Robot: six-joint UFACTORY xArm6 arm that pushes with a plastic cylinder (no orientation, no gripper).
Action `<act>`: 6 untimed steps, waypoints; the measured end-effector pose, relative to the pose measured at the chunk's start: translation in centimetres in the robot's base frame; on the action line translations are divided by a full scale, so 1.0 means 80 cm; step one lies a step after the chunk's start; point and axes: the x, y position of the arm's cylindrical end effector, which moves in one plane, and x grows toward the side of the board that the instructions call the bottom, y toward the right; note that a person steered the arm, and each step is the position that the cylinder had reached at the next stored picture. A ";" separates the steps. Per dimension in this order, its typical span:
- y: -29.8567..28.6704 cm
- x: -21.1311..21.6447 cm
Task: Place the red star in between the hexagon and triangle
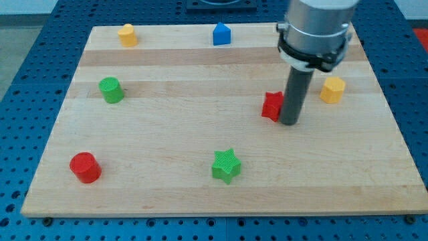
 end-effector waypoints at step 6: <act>-0.051 -0.081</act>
